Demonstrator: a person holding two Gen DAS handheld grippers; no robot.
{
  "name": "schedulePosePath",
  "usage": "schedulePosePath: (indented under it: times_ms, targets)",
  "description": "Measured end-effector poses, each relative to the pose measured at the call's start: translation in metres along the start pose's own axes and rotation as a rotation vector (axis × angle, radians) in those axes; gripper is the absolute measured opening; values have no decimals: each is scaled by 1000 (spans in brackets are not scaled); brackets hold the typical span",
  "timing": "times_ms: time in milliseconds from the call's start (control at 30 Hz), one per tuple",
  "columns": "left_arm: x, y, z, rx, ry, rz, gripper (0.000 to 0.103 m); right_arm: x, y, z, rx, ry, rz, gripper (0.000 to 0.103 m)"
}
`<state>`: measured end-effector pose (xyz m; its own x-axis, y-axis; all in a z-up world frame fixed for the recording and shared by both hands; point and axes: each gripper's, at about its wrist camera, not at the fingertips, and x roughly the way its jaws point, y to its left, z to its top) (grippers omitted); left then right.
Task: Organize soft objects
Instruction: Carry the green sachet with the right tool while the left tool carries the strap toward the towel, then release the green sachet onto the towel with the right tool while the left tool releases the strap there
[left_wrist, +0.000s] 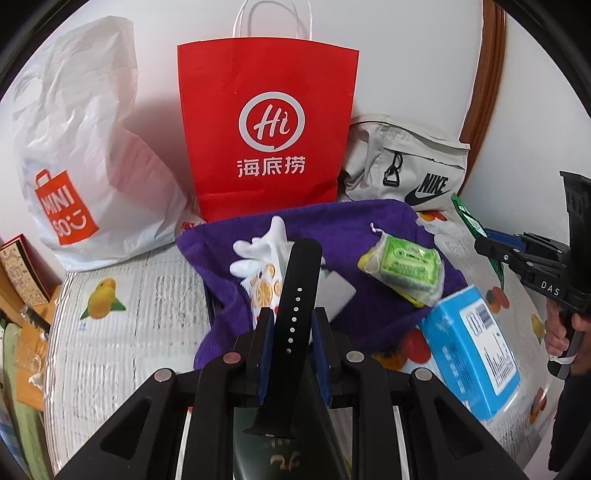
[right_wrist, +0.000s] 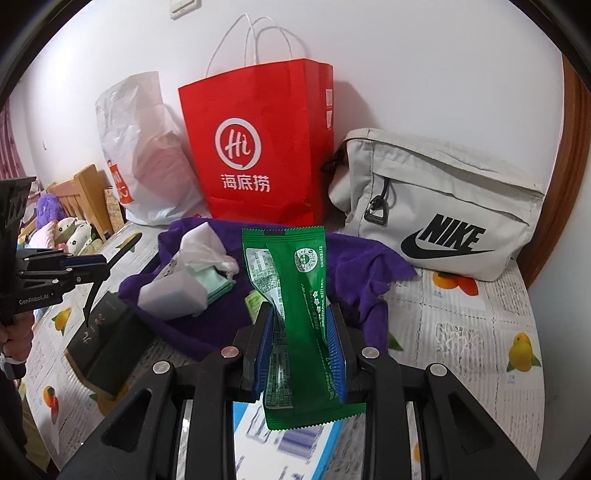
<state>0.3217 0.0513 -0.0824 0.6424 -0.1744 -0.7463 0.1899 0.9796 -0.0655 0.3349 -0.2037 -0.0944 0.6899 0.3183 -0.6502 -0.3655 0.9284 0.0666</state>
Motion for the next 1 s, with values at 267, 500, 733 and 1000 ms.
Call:
schedulePosePath:
  times_ms: [267,500,733,1000]
  targets:
    - [29,1,17,-2,20,-7,20,23,-13,16,12,18,13,28]
    - [50,1,25,7,33,-12,20,43,-17,24,-7,33,13,28]
    - [65,7,34,5,45,-9,20,66,-19,29,-27,57,16,28]
    - [82,8,39,8,58,-19,20,89,-26,31,-7,98,33,28]
